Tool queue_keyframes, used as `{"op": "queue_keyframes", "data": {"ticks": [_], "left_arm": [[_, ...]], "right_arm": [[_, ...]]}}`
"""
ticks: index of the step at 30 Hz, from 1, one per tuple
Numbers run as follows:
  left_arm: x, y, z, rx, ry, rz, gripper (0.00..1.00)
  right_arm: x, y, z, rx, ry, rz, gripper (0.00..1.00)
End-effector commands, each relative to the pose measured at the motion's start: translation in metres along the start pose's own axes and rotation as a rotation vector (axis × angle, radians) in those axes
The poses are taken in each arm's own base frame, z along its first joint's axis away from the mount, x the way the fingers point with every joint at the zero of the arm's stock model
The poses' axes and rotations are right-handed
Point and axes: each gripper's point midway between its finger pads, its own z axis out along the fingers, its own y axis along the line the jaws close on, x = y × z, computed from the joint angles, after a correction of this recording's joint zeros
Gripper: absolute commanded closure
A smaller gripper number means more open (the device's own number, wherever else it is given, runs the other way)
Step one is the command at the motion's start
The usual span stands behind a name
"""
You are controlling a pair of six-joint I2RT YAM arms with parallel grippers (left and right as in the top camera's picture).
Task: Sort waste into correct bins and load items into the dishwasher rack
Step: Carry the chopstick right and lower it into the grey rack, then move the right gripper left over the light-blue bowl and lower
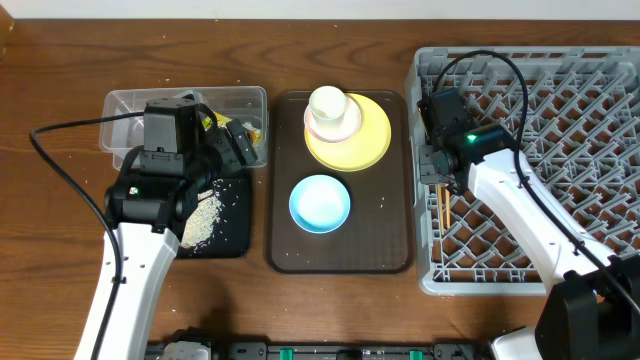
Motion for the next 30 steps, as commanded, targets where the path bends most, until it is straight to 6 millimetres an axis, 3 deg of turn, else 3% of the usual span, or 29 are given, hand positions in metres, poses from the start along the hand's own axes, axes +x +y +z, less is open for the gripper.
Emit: {"op": "queue_keyframes", "data": {"ticks": [1, 16, 22, 30], "left_arm": [[-0.004, 0.0, -0.003, -0.003, -0.012, 0.0, 0.1], [-0.004, 0.0, -0.003, -0.003, -0.012, 0.0, 0.1], [-0.004, 0.0, -0.003, -0.003, -0.012, 0.0, 0.1], [-0.004, 0.0, -0.003, -0.003, -0.012, 0.0, 0.1]], "right_arm": [[0.002, -0.004, 0.006, 0.016, 0.015, -0.003, 0.91], [0.002, -0.004, 0.006, 0.015, 0.015, -0.003, 0.89], [0.002, -0.002, 0.006, 0.0, 0.015, -0.001, 0.94], [-0.005, 0.053, -0.008, -0.315, 0.028, 0.008, 0.96]]}}
